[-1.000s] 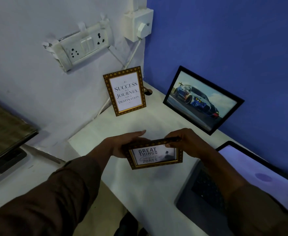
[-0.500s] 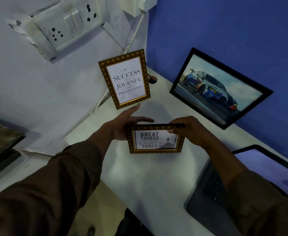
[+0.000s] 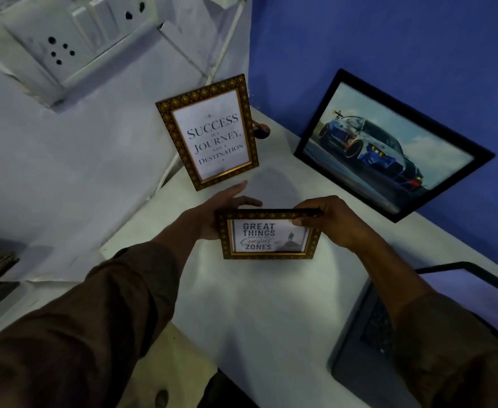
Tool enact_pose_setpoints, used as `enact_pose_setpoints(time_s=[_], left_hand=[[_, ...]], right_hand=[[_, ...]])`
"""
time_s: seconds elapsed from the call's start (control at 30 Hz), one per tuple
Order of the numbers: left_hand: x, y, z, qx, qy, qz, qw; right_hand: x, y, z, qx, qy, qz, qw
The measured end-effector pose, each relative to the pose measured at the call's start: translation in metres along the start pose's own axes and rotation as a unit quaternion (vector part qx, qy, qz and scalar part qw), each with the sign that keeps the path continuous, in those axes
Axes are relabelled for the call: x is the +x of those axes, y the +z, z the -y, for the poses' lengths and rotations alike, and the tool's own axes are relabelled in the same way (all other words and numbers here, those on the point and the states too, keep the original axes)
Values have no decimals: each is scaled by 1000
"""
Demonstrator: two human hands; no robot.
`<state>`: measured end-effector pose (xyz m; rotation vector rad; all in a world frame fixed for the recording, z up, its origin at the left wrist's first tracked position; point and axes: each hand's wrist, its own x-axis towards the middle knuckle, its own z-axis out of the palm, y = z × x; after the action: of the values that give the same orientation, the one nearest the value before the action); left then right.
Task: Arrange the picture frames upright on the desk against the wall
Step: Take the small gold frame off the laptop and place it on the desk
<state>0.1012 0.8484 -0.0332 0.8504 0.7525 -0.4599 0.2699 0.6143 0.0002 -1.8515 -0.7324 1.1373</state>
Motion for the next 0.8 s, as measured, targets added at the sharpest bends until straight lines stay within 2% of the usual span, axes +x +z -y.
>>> enact_pose_setpoints(time_s=[0.2,0.33,0.8], left_hand=[[2,-5,9,-28,27,13,999],[3,-8,19,-31,35,5,999],[-9,-10,23,10,64,-57,996]], right_hand=[[10,-4,9,-29,14,21,999],[1,0,0,-4,31,27,999],[-14,5,2,5,12,-10,1000]])
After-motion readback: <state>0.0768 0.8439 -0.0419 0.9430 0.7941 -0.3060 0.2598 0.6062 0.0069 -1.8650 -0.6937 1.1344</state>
